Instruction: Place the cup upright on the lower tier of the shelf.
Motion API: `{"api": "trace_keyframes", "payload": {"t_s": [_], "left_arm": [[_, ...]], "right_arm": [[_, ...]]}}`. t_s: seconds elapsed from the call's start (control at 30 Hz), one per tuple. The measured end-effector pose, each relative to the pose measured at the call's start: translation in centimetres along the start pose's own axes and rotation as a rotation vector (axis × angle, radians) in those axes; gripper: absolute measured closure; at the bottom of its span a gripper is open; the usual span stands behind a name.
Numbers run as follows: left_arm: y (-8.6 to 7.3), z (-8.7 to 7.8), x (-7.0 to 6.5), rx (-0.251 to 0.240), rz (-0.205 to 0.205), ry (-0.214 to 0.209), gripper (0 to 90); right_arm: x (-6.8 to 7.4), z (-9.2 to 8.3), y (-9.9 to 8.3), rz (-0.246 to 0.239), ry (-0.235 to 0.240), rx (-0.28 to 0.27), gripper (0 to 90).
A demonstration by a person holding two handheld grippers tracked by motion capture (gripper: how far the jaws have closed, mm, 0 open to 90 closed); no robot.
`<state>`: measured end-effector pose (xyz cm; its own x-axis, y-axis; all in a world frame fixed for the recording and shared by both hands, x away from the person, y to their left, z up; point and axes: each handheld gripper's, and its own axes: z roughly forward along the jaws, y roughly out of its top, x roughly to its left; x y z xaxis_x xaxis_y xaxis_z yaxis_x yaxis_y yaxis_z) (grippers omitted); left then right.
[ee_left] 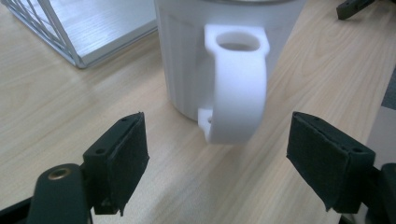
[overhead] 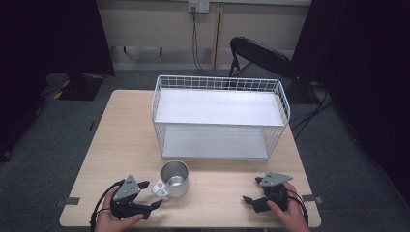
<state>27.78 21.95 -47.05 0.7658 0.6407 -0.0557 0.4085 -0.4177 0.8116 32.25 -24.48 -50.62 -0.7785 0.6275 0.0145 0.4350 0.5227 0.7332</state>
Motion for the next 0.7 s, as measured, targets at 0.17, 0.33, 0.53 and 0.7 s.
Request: {"api": "trace_keyframes", "payload": {"t_s": [0.17,0.33,0.53,0.7], "left_arm": [[0.14,0.1,0.09,0.01,-0.023,0.032,20.3],[0.5,0.14,-0.18,-0.007,0.001,0.034,28.1],[0.62,0.32,-0.19,-0.002,-0.01,0.035,33.0],[0.77,0.45,-0.24,-0.012,-0.002,0.037,36.6]], "right_arm": [[0.0,0.0,0.0,0.0,0.0,0.0,12.3],[0.0,0.0,0.0,0.0,0.0,0.0,12.3],[0.0,0.0,0.0,0.0,0.0,0.0,12.3],[0.0,0.0,0.0,0.0,0.0,0.0,12.3]]}}
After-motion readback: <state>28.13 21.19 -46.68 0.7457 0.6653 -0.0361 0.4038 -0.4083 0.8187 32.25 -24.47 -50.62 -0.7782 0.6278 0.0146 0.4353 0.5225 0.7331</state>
